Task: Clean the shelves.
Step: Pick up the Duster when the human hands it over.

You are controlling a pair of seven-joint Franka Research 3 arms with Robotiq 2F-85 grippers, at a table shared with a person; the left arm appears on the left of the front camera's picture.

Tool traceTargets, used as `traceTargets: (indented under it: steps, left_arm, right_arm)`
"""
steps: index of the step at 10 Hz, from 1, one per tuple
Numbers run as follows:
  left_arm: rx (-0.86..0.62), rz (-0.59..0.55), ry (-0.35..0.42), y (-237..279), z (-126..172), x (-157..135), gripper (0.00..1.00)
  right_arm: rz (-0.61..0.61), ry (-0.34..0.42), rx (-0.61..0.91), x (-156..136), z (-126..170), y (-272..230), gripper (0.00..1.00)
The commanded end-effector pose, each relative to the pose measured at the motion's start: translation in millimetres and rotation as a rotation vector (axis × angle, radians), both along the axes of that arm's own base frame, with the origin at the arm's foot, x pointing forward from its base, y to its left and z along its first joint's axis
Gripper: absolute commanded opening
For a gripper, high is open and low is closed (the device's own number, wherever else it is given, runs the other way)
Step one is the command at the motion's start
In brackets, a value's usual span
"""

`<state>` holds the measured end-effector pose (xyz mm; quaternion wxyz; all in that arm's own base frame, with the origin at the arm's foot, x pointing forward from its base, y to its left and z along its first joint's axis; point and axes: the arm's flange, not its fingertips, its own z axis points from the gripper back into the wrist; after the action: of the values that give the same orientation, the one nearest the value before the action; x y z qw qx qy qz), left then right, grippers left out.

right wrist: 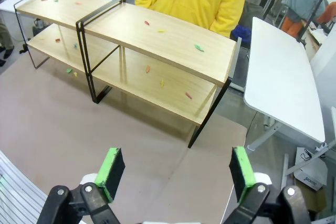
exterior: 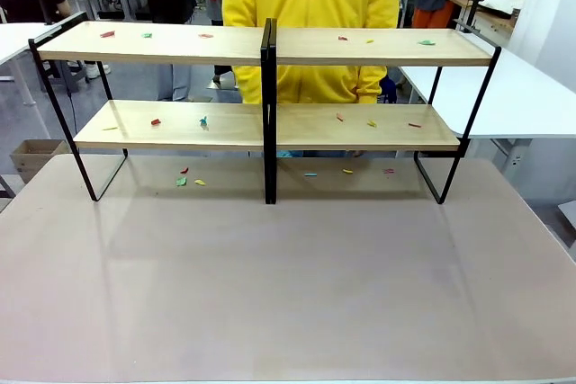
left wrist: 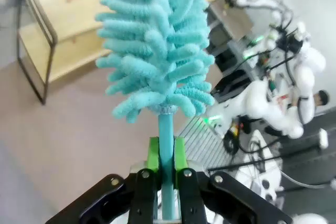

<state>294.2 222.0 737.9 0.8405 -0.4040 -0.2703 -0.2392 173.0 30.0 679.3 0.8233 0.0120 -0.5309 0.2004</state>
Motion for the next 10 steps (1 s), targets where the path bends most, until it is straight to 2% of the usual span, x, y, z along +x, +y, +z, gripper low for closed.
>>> traceTargets:
  steps: [1, 2, 3, 10]
  left_arm:
    - [-0.091, 0.116, -0.041, 34.0, -30.4, -39.9, 0.0]
    - [-0.197, 0.208, -0.126, 53.5, -41.2, -66.6, 0.0]
    - [-0.035, 0.053, -0.021, 31.5, -13.6, -33.9, 0.0]
    - [-0.035, 0.053, -0.021, 31.5, -13.6, -33.9, 0.0]
  right_arm:
    - [0.004, 0.0, 0.005, 0.1, 0.6, -0.9, 1.0]
    - [0.004, 0.0, 0.005, 0.1, 0.6, -0.9, 1.0]
    - [0.004, 0.0, 0.005, 0.1, 0.6, -0.9, 1.0]
    - [0.004, 0.0, 0.005, 0.1, 0.6, -0.9, 1.0]
